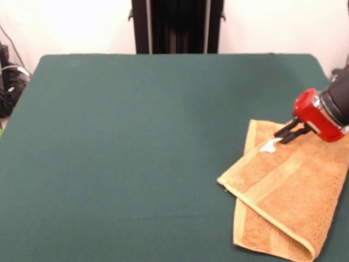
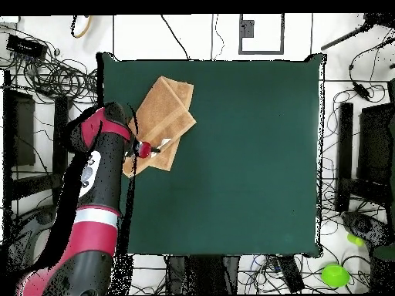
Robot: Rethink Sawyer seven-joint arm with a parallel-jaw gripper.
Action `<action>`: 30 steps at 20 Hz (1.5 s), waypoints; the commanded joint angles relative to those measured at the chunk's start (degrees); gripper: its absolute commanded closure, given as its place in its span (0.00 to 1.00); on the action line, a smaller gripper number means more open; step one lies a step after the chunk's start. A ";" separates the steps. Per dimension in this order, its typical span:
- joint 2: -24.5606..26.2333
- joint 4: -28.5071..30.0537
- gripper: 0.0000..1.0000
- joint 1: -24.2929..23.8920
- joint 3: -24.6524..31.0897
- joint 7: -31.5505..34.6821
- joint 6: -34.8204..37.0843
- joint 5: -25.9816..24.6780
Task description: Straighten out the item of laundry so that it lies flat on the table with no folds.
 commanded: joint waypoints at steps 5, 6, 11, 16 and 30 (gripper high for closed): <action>-4.40 1.06 1.00 3.90 5.96 5.96 5.09 3.08; -6.12 3.46 1.00 3.91 6.32 5.38 3.87 3.04; -14.50 13.90 1.00 2.94 7.42 -2.01 -0.44 1.30; -26.44 30.39 1.00 -0.43 9.23 -8.51 -12.17 -0.67; -43.34 41.56 1.00 -7.24 14.09 -13.84 -11.97 -4.07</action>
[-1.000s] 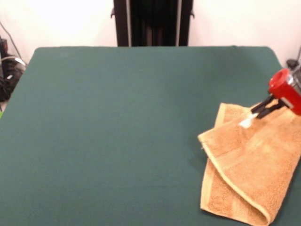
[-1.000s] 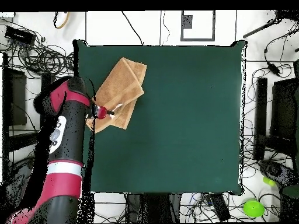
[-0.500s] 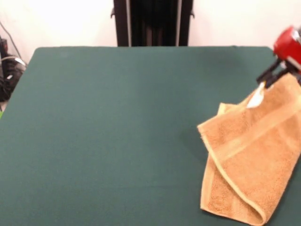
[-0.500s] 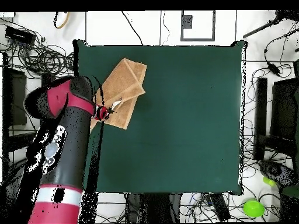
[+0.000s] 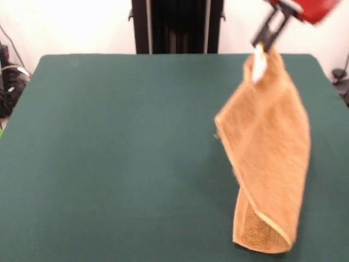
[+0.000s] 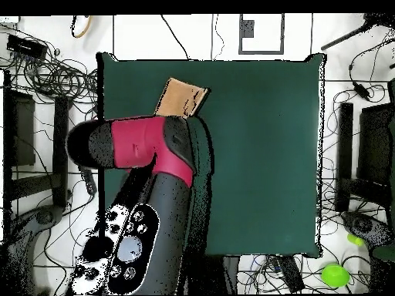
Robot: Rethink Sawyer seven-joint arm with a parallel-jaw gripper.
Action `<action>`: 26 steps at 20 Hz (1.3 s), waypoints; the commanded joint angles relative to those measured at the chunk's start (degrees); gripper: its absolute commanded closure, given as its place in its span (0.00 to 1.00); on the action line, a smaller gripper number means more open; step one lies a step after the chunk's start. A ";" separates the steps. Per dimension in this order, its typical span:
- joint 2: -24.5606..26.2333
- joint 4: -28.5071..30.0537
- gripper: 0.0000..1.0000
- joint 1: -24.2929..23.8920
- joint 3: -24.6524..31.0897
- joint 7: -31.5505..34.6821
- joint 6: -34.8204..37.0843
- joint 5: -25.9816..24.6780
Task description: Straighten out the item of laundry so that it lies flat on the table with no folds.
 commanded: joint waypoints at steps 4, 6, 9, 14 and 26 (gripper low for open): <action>-0.01 3.13 1.00 2.70 9.92 -8.52 7.85 -4.87; 2.87 -0.21 1.00 3.67 9.59 -6.11 9.77 -5.70; 5.61 -3.24 1.00 4.46 9.45 -3.87 11.17 -6.27; 5.72 -3.13 1.00 4.44 9.62 -3.29 10.84 -6.25; -9.37 20.13 1.00 -5.57 10.16 -22.92 -5.35 -17.11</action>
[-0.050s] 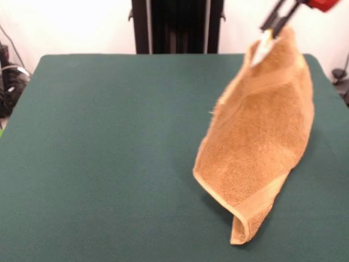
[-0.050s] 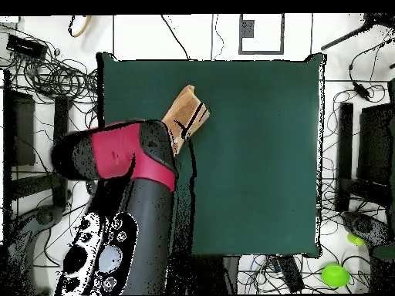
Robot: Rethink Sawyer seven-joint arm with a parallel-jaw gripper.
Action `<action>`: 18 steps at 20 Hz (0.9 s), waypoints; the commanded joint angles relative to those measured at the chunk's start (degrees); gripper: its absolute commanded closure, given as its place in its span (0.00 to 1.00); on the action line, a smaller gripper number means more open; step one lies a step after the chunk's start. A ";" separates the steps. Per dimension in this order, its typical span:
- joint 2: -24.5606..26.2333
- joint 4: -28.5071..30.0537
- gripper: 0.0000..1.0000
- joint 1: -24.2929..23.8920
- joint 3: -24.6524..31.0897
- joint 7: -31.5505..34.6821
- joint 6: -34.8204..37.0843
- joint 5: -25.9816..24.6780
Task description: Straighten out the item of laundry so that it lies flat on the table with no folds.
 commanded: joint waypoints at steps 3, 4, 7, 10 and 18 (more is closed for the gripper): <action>-12.12 22.36 1.00 -11.49 7.10 -28.92 -10.31 -12.42; -13.90 23.79 1.00 -13.80 7.98 -31.19 -11.20 -13.51; -18.63 28.28 1.00 -22.27 11.79 -38.17 -14.89 -15.57; -21.76 33.98 1.00 -35.22 19.39 -45.18 -19.93 -14.90; -14.62 39.37 1.00 -71.38 44.74 -58.56 -27.93 -14.70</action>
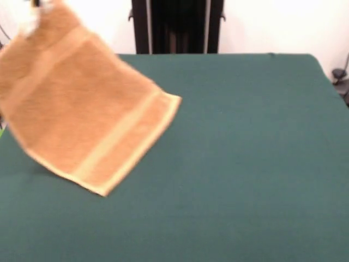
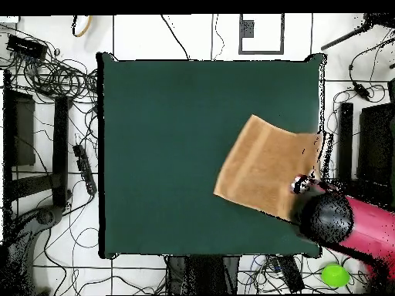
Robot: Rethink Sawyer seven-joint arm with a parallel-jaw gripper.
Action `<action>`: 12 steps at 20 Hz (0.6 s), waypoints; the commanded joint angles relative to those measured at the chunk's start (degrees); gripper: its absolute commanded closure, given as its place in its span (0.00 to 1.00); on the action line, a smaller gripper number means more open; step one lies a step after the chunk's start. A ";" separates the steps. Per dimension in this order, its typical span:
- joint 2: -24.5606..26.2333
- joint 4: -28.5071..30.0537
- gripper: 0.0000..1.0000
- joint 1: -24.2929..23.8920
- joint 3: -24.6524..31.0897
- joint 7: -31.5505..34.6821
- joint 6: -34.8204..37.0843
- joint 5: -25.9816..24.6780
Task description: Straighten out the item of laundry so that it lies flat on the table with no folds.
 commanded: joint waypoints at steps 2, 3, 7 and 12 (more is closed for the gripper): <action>6.47 13.11 0.00 -20.99 26.39 -29.73 -9.53 -7.01; 7.50 12.47 0.00 -21.27 26.20 -29.08 -10.96 -8.22; 8.33 11.46 0.00 -22.32 26.86 -27.86 -11.97 -11.20; 7.91 10.46 0.00 -21.87 27.47 -25.50 -9.00 -12.42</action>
